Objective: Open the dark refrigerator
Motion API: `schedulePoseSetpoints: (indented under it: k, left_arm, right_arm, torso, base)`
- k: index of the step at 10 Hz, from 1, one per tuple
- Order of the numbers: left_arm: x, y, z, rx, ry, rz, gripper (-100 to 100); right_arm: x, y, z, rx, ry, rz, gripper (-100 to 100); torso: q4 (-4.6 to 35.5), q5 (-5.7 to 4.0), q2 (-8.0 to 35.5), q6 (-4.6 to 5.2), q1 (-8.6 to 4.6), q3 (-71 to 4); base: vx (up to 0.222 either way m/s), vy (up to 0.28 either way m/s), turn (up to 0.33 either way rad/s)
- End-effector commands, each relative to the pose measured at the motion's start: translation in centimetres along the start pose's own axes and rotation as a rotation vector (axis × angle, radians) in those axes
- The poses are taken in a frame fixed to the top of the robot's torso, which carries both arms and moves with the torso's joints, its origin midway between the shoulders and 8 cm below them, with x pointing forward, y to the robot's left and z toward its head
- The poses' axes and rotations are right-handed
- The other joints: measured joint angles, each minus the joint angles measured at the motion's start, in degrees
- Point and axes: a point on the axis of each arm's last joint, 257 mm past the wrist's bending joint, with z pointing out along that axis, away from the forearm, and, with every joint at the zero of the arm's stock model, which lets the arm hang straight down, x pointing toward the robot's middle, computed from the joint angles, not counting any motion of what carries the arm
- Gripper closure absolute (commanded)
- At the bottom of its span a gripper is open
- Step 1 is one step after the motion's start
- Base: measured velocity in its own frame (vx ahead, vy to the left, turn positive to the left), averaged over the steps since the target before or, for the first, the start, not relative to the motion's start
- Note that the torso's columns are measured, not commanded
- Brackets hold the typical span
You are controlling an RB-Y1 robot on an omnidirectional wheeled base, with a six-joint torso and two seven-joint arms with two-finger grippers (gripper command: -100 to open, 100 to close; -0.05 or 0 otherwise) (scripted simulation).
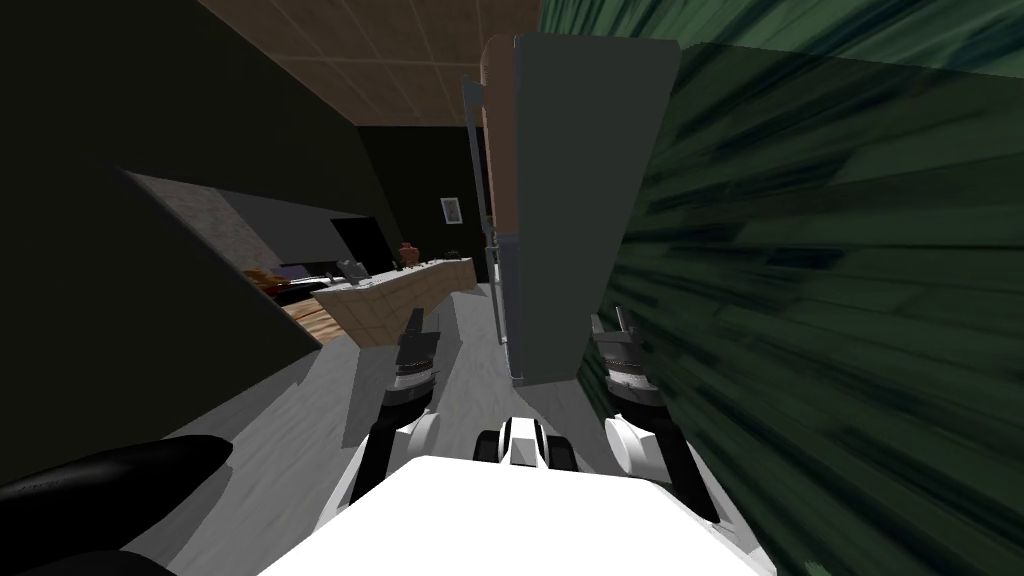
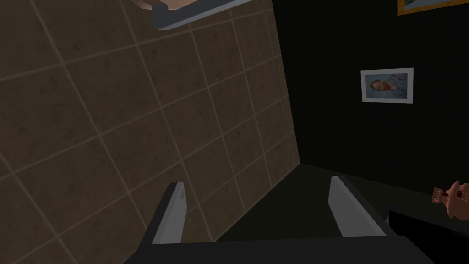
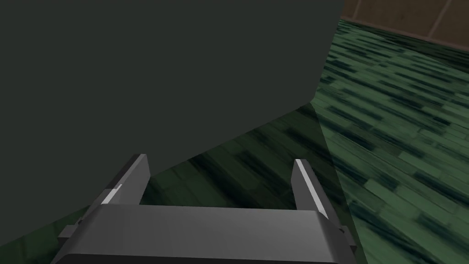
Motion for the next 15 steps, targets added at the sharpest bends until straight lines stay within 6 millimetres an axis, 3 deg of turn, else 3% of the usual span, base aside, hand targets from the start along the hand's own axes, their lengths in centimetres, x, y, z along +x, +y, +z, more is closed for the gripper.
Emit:
schedulePoseSetpoints:
  k: [1,9,15]
  left_arm:
    - [0.0,0.0,0.0,0.000,0.000,0.000,0]
    - [0.0,0.0,0.0,0.000,0.000,0.000,0]
    - [0.0,0.0,0.0,0.000,0.000,0.000,0]
  right_arm:
    - [1.2,-1.4,0.3,0.031,0.081,-0.082,-100]
    - [4.5,-5.3,1.2,0.079,0.325,-0.381,-100]
    - [5.5,-7.6,1.5,0.079,0.478,-0.600,-100]
  torso:
    - [0.1,-0.01,0.1,0.01,-0.03,0.0]
    - [0.1,-0.04,0.1,0.00,-0.13,0.0]
    - [0.1,-0.04,0.1,0.00,-0.14,0.0]
  base:
    - [-0.012,0.078,0.053]
    - [-0.003,0.075,0.064]
    - [0.001,0.078,0.059]
